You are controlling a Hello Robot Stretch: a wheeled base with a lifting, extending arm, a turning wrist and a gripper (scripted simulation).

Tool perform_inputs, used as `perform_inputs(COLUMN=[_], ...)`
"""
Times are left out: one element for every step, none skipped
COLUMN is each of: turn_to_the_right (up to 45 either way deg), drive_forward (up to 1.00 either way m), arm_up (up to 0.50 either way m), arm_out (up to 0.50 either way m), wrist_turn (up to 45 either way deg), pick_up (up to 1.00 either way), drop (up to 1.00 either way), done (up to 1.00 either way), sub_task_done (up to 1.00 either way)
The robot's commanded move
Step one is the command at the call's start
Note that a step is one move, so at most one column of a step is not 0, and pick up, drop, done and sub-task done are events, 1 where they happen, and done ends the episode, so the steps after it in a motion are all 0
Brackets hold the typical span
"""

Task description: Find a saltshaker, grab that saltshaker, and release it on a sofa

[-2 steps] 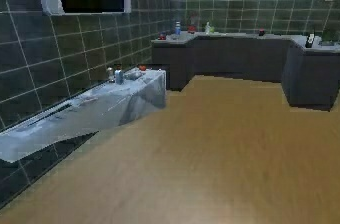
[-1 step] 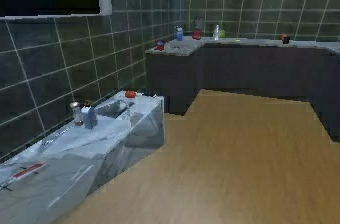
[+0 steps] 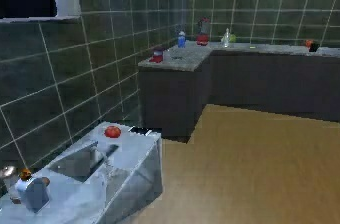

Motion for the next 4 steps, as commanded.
perform_inputs(turn_to_the_right=[-45.0,-45.0,-39.0,-6.0], drive_forward=[0.0,0.0,0.0,0.0], arm_up=[0.0,0.0,0.0,0.0], arm_out=[0.0,0.0,0.0,0.0], wrist_turn=[0.0,0.0,0.0,0.0], pick_up=[0.0,0.0,0.0,0.0], drop=[0.0,0.0,0.0,0.0], done=[0.0,0.0,0.0,0.0], sub_task_done=[0.0,0.0,0.0,0.0])
